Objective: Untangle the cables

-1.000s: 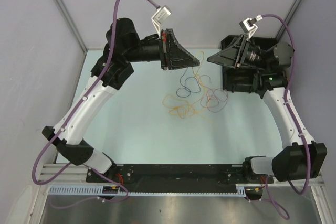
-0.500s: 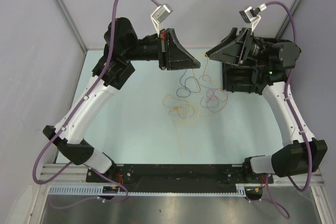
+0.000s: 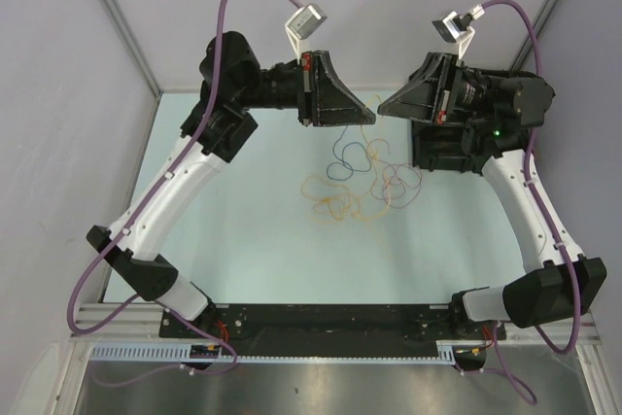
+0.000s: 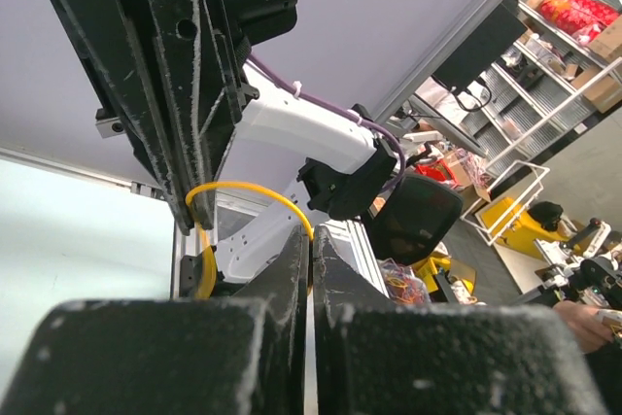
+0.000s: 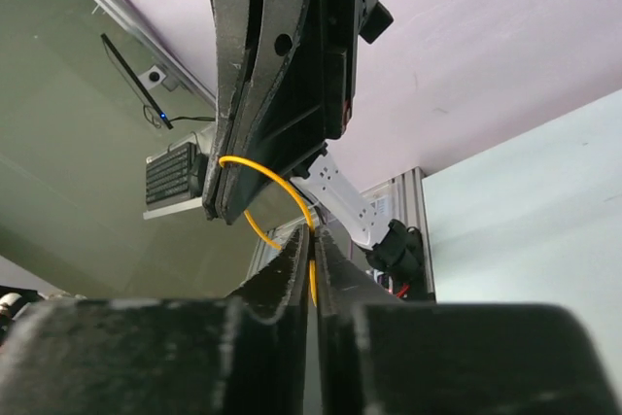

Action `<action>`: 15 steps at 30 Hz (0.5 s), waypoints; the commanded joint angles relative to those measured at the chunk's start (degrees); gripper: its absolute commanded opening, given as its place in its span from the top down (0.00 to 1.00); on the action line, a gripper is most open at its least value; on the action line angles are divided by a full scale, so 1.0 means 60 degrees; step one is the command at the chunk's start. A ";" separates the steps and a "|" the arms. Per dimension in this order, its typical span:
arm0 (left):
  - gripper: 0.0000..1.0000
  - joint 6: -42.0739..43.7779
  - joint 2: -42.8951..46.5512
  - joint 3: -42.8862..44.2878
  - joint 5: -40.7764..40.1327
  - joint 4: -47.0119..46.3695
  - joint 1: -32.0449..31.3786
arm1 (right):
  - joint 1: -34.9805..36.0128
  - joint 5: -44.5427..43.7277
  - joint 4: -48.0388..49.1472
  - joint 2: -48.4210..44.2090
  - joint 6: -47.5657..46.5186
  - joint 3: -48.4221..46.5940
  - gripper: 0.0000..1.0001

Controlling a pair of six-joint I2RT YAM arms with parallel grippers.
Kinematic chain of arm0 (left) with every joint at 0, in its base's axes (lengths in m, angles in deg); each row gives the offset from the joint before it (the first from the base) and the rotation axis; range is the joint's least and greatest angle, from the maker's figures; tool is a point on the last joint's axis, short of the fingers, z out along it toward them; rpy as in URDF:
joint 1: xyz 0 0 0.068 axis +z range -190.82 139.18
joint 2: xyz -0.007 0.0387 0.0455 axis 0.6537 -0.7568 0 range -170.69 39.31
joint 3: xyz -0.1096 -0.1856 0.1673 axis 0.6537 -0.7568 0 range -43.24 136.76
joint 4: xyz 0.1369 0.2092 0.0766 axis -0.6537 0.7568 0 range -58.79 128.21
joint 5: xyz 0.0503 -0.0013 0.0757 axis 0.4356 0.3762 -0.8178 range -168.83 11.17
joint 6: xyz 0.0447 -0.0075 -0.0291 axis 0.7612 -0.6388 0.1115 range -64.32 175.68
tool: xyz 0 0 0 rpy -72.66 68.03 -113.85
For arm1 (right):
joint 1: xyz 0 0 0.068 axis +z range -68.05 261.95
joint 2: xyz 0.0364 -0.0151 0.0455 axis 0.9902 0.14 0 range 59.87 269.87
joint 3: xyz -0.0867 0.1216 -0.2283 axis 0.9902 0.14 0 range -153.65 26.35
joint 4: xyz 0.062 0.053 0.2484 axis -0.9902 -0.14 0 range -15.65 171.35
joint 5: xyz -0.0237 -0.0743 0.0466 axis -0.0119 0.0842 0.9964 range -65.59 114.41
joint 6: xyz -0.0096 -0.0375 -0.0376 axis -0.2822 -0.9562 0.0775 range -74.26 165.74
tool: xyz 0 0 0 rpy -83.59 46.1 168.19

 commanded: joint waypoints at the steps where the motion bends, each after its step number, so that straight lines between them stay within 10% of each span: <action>1: 1.00 -0.0273 0.0023 -0.0146 0.0091 -0.0394 0.0067 | 0.0074 0.0064 0.0232 -0.0171 -0.0064 -0.0422 1.00; 7: 0.78 -0.0244 0.0154 -0.0484 -0.0319 -0.0102 0.0184 | 0.0031 -0.0111 -0.0104 -0.0201 -0.0167 -0.0408 1.00; 11: 0.01 0.0208 0.0490 -0.0820 -0.0832 0.0440 0.0300 | -0.0276 -0.0389 -0.0397 -0.0186 -0.0313 -0.0495 1.00; 15: 0.00 0.0751 0.0959 -0.1361 -0.1563 0.1274 0.0491 | -0.0745 -0.0668 -0.2337 -0.0113 -0.1741 -0.1195 1.00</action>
